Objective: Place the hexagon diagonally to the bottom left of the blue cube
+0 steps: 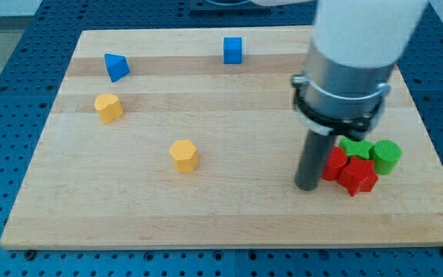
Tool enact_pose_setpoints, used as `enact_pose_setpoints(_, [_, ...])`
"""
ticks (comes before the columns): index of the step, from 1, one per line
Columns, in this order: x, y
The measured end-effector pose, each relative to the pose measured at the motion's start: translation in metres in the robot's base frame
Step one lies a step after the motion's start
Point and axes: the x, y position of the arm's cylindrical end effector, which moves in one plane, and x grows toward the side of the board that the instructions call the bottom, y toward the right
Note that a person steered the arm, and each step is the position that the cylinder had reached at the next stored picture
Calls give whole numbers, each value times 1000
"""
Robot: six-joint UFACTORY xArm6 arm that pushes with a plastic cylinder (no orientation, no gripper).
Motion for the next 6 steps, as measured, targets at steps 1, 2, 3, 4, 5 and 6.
enact_pose_setpoints(1, [1, -49])
enact_pose_setpoints(2, [5, -92])
enact_pose_setpoints(3, [10, -114])
enact_pose_setpoints(4, [-10, -117])
enact_pose_setpoints(5, [-51, -137])
enact_pose_setpoints(6, [-85, -163])
